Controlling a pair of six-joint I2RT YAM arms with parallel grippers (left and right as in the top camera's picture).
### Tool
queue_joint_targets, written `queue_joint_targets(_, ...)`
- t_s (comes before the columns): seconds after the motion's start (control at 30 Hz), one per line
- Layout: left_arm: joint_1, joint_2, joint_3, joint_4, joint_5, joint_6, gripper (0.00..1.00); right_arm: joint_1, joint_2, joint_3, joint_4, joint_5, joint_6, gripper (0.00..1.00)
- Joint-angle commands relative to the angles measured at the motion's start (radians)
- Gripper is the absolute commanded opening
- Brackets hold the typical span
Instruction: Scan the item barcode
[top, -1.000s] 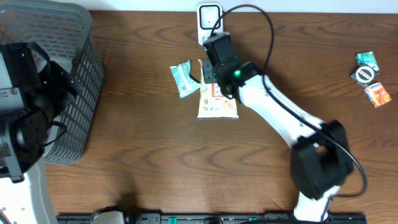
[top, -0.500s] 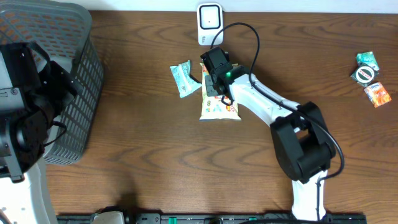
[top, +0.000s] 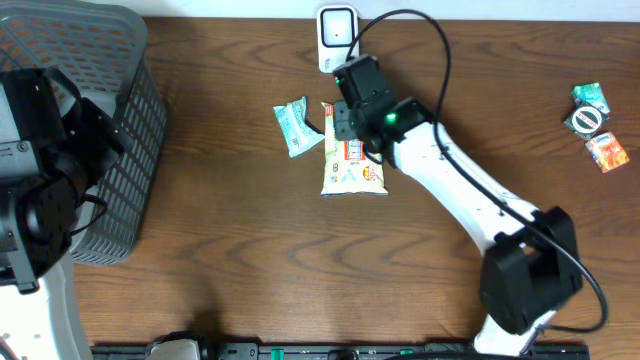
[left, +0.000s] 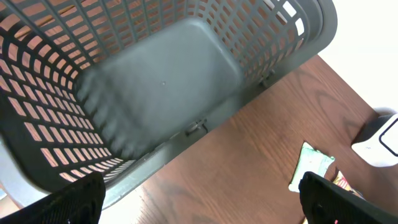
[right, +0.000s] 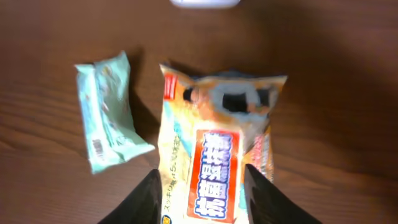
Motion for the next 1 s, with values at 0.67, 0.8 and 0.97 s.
queue_joint_targets(0.67,0.005,0.001,0.007,-0.002,-0.003,-0.009,0.98,0.04,-0.003,0.005,-0.258,0.19,0.054,0.48)
queue_joint_targets(0.8,0.005,0.001,0.007,-0.003,-0.003,-0.009,0.97,0.08,0.005,0.004,-0.161,0.11,-0.167,0.71)
queue_joint_targets(0.97,0.005,0.001,0.007,-0.002,-0.003,-0.008,0.98,0.127,0.068,0.003,-0.155,0.185,-0.231,0.91)
